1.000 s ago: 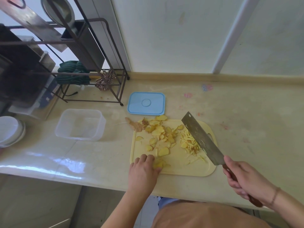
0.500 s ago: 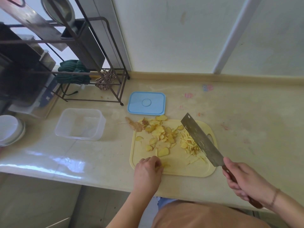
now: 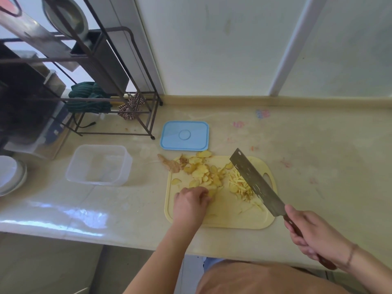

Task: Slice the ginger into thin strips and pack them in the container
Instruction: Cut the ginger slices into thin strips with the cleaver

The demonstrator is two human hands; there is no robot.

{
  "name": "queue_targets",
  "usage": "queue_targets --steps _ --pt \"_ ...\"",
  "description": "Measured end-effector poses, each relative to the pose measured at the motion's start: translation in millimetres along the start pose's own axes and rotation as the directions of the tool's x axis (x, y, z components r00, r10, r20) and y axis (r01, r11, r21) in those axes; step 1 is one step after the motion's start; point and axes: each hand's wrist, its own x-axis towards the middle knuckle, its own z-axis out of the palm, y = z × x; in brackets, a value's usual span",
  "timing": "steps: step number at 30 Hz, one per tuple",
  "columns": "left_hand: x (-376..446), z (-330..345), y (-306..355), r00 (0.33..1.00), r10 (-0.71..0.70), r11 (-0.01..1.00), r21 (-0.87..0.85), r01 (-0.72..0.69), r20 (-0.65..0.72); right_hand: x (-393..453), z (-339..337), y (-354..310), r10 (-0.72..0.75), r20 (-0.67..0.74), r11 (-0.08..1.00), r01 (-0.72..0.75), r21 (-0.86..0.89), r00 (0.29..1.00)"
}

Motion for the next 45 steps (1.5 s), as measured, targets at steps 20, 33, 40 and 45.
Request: queue_targets --steps 20,33,40,45 --pt "10 -2 5 0.989 -0.048 0.976 0.219 0.016 0.140 3 1 2 0.017 0.027 1.000 -0.018 0.006 0.999" --pt "-21 -1 7 0.981 -0.196 0.981 0.005 0.196 0.017 3 0 3 0.018 0.038 1.000 -0.018 -0.010 0.999" --pt "-13 20 31 0.976 0.176 0.973 0.172 -0.153 -0.130 3 -3 1 0.014 0.028 1.000 -0.014 0.010 1.000" --pt "12 39 51 0.955 0.295 0.925 0.256 -0.280 -0.020 2 -5 3 0.012 0.022 0.999 -0.013 0.034 1.000"
